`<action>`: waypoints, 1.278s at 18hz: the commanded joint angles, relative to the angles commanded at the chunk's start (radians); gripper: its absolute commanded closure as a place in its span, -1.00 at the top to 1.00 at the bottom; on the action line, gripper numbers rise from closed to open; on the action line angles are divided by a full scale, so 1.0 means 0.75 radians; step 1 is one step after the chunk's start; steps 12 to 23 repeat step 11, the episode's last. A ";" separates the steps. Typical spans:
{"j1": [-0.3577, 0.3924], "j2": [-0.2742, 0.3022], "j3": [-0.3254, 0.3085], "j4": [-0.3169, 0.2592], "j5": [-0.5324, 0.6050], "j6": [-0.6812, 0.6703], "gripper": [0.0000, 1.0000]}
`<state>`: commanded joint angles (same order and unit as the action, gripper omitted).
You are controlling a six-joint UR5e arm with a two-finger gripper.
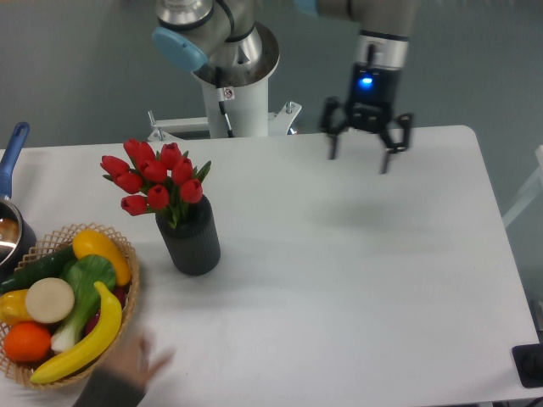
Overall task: Insert the flowers into the vase
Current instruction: 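Open the gripper, release the tulips, and lift away from the vase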
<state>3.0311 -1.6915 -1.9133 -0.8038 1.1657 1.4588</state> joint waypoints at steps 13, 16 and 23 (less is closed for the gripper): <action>-0.106 -0.307 0.221 0.004 0.430 0.014 1.00; -0.106 -0.307 0.221 0.004 0.430 0.014 1.00; -0.106 -0.307 0.221 0.004 0.430 0.014 1.00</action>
